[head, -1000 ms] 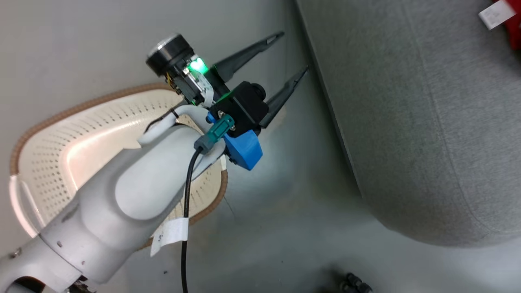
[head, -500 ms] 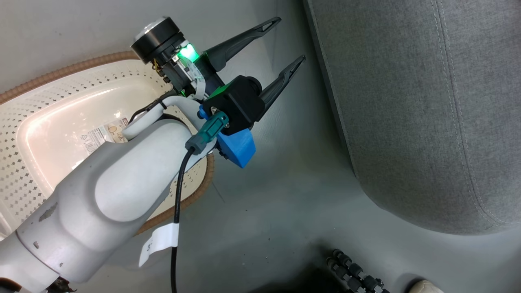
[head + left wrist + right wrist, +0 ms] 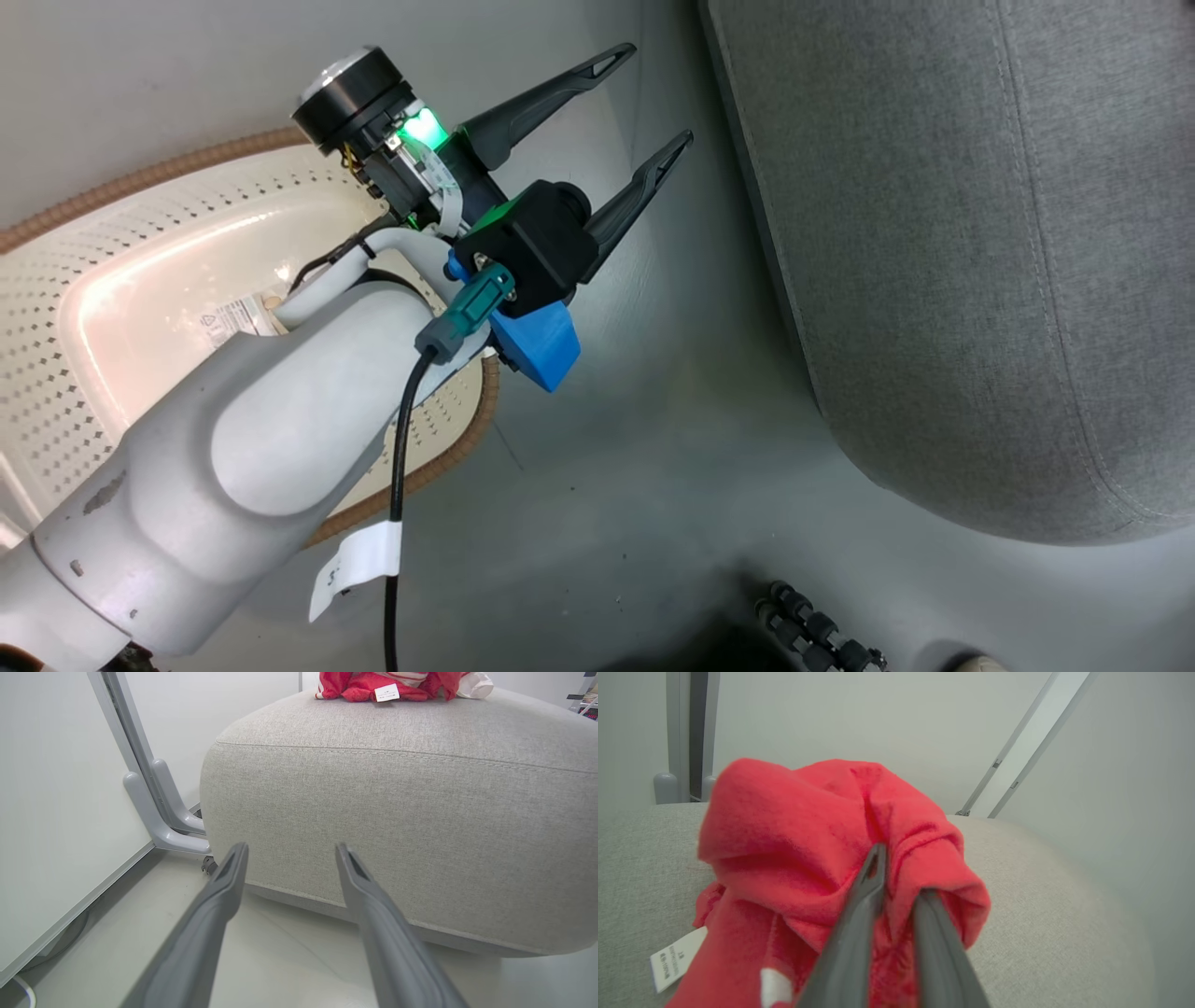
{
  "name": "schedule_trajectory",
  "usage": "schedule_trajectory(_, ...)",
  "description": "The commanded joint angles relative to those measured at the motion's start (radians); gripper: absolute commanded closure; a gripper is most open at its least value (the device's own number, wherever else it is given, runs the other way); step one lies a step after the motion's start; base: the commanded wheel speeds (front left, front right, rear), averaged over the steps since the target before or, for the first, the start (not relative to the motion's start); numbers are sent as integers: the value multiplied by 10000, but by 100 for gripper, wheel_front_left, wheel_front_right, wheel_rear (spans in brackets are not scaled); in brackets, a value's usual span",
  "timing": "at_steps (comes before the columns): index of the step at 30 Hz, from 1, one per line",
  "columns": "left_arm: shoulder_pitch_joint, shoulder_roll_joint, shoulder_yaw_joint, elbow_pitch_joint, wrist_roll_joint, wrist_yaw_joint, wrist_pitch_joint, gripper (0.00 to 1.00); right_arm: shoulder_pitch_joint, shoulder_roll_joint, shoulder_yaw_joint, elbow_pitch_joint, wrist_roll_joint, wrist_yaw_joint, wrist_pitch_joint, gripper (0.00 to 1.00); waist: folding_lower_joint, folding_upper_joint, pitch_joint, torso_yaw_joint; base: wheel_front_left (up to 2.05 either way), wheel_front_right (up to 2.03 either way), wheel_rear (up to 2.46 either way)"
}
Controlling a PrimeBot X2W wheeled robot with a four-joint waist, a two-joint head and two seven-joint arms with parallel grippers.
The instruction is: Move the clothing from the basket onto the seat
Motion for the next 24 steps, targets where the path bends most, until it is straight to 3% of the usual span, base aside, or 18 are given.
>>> schedule_trajectory(1,80,-57,-1,48,-48,54,-117,0,217,-87,-51,-16,69,0,-34,0,0,0,-194,51,0,0,0)
schedule_trajectory(12,819,-705,285,956,-643,464,-1082,0,2190,-51,-191,-1008,-122,1,-34,0,0,0,-2294,397,0,0,0)
schedule_trajectory(18,1512,-922,902,1366,-1083,786,-1252,0,2972,6,629,-1937,-176,0,-34,0,0,0,-3480,683,0,0,0)
schedule_trajectory(24,2551,-1043,2483,843,-1251,1199,-1263,0,3505,339,2051,-2902,-427,1,-34,0,0,0,-4513,1286,0,0,0)
